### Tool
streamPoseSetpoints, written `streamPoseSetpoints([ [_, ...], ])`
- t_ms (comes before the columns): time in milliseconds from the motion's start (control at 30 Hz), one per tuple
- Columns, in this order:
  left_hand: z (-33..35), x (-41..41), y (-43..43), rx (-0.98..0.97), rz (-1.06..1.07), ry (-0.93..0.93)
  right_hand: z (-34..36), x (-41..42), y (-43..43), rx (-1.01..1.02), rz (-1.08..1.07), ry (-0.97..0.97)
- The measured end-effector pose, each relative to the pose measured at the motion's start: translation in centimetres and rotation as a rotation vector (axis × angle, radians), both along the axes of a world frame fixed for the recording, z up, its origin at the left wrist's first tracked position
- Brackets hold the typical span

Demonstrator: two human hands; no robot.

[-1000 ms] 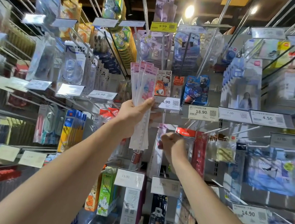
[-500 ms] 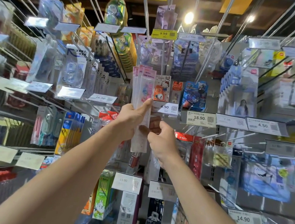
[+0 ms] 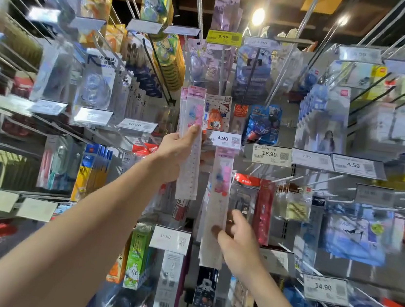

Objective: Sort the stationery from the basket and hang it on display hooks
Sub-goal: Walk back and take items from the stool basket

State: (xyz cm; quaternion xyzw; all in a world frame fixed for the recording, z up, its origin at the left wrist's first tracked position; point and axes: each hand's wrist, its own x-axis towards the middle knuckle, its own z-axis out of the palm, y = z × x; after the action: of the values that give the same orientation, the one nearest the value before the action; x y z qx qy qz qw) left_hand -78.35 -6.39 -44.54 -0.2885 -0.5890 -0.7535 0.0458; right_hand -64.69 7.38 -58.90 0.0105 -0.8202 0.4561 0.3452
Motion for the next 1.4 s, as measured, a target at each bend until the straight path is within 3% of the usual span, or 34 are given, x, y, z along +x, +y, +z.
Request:
streamPoseSetpoints([
  [133,0.1,1.4,-0.5,-0.007,-0.053,-0.03,-1.8,-0.1,0.6,0.023,-0.064,-0.09],
  [633,0.2,5.2,-1.1,0.001,-0.052,-0.029,1.9,0.7,-1.8,0.004,-0.113,-0.147],
  [1033,-0.2,3.3,-1.2,0.039,-0.078,0.019,4.9,-7.1,1.1,-0.149,-0.108,-0.245],
  [1267,-0.1,2.8,-1.0,0.046,-0.13,0.013,6.4,-9.4,1.9,0.028,-0.181,-0.552],
  [1400,-0.1,2.8,-0.8,0.058,-0.142,0.031,4.9,-9.3,1.7,0.205,-0.25,-0.53],
])
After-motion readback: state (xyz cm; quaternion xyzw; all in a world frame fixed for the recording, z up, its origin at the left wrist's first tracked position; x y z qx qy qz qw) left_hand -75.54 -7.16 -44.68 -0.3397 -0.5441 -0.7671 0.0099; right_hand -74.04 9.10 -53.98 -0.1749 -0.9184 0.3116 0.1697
